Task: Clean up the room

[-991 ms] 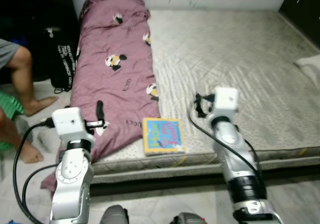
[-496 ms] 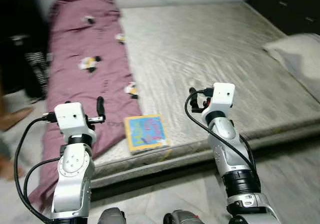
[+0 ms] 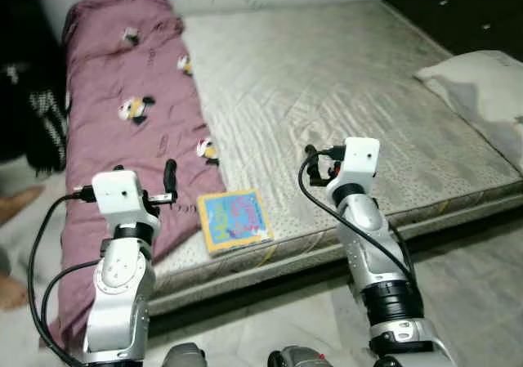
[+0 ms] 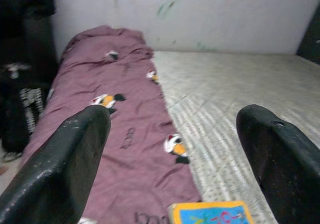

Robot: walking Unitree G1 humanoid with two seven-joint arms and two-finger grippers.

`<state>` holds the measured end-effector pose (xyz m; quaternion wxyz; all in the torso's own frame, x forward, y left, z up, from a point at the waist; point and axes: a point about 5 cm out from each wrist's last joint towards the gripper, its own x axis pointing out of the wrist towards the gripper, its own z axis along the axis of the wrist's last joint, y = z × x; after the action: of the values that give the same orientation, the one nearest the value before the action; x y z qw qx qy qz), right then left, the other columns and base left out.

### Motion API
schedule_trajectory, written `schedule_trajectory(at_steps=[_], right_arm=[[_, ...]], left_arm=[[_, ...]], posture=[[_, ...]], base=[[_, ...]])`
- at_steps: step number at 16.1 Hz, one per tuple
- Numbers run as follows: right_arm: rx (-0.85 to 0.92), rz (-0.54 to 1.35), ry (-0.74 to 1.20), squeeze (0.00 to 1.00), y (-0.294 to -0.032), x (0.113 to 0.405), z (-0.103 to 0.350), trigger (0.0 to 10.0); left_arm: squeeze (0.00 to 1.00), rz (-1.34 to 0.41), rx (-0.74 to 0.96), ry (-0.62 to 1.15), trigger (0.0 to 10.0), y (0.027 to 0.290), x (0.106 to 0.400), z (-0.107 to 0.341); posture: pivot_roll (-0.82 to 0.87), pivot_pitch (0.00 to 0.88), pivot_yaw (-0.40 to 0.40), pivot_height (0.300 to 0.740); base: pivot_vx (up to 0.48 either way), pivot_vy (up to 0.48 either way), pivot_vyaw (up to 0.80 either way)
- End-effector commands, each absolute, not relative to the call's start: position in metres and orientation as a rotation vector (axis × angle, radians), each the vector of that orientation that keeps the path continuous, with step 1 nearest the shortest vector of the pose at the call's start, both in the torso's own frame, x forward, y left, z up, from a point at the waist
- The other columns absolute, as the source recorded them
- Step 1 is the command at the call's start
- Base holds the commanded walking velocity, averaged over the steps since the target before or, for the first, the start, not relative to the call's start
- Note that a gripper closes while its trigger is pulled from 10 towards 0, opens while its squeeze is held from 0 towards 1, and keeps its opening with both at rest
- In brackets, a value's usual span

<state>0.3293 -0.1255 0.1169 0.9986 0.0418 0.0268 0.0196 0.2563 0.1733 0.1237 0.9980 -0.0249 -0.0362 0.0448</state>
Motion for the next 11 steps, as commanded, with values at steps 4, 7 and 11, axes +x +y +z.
schedule_trajectory(at_steps=[4, 7, 11], right_arm=[[0.072, 0.031, 0.055, 0.00, -0.1297, 0.3293, 0.1154, 10.0], [0.071, 0.033, 0.056, 0.00, -0.1300, 0.3292, 0.1146, 10.0], [0.066, 0.029, 0.062, 0.00, -0.1313, 0.3287, 0.1129, 10.0]], left_arm=[[0.00, 0.059, -0.059, -0.086, 10.0, 0.1693, 0.2556, 0.1261], [0.00, 0.057, -0.056, -0.085, 10.0, 0.1686, 0.2557, 0.1261], [0.00, 0.055, -0.057, -0.084, 10.0, 0.1676, 0.2557, 0.1257]], posture=[[0.01, 0.070, -0.038, 0.740], [0.02, 0.068, -0.041, 0.740], [0.02, 0.064, -0.046, 0.740]], base=[[0.286, 0.000, 0.00], [0.264, 0.000, 0.00], [0.247, 0.000, 0.00]])
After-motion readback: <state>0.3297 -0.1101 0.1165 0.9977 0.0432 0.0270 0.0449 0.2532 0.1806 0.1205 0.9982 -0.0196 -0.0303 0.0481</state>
